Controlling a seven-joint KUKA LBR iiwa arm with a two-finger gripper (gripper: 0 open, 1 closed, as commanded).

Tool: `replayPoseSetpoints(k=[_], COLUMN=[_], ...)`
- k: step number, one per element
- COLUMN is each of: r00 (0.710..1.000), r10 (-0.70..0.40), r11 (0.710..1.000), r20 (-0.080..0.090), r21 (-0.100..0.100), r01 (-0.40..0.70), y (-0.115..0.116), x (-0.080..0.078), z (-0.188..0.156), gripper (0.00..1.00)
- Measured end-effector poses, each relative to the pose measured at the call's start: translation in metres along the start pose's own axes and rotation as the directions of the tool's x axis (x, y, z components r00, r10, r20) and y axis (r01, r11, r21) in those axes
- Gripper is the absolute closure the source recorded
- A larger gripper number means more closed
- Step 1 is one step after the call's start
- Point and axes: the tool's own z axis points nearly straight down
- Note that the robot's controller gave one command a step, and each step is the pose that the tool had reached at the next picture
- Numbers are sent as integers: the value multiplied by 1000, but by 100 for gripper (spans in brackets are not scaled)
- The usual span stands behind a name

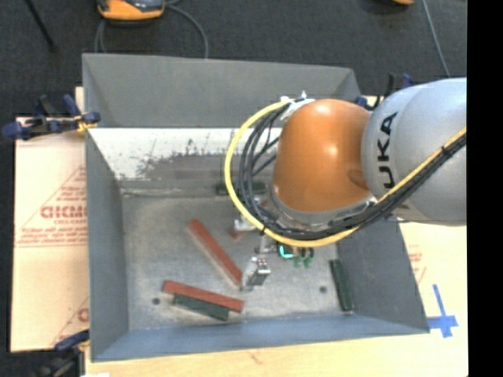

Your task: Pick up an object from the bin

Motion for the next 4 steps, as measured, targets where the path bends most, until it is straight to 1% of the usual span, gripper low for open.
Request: replayPoseSetpoints(k=[1, 2, 3, 4], r00=[1000, 999, 999, 999], r10=[3, -35, -33, -30], r11=[1000, 999, 999, 1000], r20=[8, 15, 3, 22], r21=[-1, 0, -1, -2], r01=[-3, 35, 33, 30], y=[0, 4, 10, 9], x=[-2, 3, -1, -5], z=[-4, 46, 129, 129], gripper=[0, 0, 100, 0])
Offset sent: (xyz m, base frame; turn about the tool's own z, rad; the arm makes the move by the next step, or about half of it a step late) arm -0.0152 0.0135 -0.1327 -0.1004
